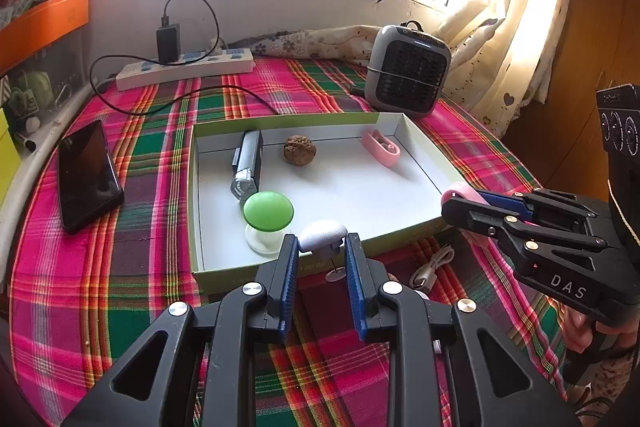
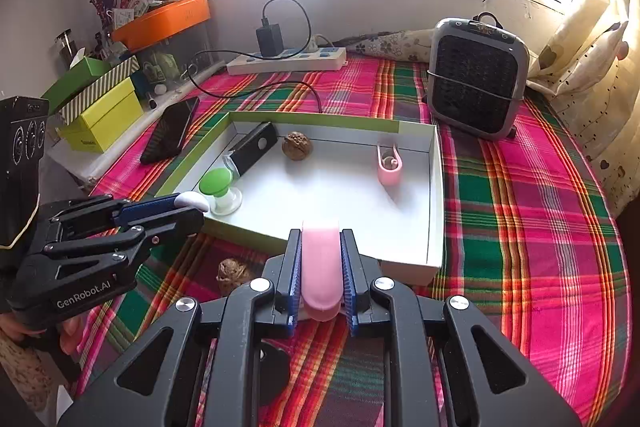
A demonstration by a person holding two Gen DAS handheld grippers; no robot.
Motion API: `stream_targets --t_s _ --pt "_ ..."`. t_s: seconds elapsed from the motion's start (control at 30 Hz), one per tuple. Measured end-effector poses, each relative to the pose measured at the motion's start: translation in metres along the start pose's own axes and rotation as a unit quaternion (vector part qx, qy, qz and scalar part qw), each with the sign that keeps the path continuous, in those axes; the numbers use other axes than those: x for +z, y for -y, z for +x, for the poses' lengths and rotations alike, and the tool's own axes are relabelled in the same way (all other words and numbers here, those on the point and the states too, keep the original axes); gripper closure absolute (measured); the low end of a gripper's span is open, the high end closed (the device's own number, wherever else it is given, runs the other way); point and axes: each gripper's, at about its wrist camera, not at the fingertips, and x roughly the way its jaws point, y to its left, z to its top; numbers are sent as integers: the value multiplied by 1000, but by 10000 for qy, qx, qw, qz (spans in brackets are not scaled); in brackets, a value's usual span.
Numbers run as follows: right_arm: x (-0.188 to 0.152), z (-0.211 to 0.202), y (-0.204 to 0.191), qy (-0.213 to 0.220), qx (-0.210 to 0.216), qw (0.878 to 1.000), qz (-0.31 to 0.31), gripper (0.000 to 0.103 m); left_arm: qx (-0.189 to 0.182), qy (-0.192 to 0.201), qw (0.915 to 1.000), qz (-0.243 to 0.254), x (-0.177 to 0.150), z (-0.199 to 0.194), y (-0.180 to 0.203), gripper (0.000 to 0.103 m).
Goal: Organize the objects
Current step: 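Lift and carry the pink clip and white knob over the box with both tools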
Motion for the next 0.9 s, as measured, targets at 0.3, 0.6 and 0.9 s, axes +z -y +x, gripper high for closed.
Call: stream_targets --t_s 0.3,0.6,0.9 --pt "27 20 5 -44 95 9999 -56 85 -17 8 10000 -29 15 15 -3 82" --pt "53 44 6 -84 121 9997 -208 85 -6 -41 10000 14 29 35 -5 82" --pt "68 73 12 -256 117 9994 -181 85 26 -105 9999 21 38 53 -8 82"
